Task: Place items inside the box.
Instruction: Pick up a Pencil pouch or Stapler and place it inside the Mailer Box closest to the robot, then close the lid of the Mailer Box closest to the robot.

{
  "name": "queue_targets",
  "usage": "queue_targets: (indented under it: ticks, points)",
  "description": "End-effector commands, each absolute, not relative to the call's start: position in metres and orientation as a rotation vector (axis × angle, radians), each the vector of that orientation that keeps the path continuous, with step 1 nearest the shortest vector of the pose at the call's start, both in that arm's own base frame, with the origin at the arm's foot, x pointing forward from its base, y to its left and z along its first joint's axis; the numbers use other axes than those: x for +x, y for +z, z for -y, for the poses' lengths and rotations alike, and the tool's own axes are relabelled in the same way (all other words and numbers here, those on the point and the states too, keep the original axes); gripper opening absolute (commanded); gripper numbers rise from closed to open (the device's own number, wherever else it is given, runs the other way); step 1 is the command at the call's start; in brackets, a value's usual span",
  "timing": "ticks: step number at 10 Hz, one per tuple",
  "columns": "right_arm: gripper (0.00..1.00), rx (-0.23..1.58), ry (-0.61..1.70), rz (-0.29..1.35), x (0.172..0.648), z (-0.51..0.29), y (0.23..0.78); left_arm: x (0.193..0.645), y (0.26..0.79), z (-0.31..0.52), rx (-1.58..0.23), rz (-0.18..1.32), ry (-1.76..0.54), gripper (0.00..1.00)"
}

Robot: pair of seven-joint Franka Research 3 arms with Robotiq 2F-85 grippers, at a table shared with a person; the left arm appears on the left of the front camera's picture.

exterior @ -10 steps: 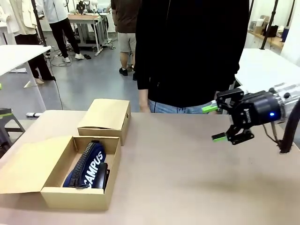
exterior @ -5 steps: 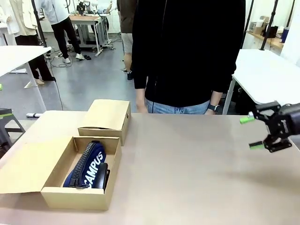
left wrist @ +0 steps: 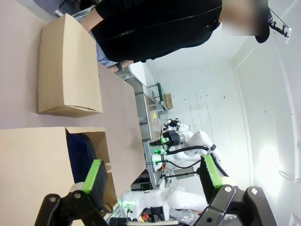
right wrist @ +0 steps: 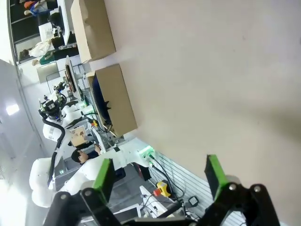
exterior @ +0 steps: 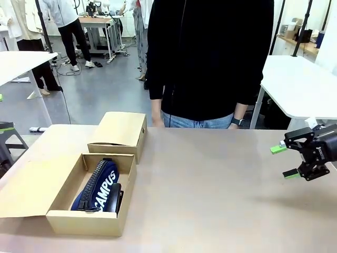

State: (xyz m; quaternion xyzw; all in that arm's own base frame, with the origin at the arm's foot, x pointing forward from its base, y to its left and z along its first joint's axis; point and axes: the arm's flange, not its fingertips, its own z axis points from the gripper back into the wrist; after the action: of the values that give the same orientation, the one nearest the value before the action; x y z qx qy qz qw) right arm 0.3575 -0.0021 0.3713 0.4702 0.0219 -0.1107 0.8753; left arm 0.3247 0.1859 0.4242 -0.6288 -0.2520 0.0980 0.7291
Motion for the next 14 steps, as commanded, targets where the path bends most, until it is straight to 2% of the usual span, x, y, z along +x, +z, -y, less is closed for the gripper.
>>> queue_targets:
  ticks: [1,11,13,14]
  points:
    - [1.00,0.996,-0.261,-0.049,0.357,0.000,0.379,0.323,0.424,-0.186,-1.392,0.571,0.194,1.00]
    - [1.00,0.996,-0.261,-0.049,0.357,0.000,0.379,0.325,0.424,-0.186,-1.385,0.555,0.216,1.00]
    - [1.00,0.996,-0.261,-0.049,0.357,0.000,0.379,0.332,0.444,-0.139,-1.536,0.644,-0.300,1.00]
    - [1.00,0.996,-0.261,-0.049,0.357,0.000,0.379,0.324,0.442,-0.117,-1.505,0.723,-0.540,1.00]
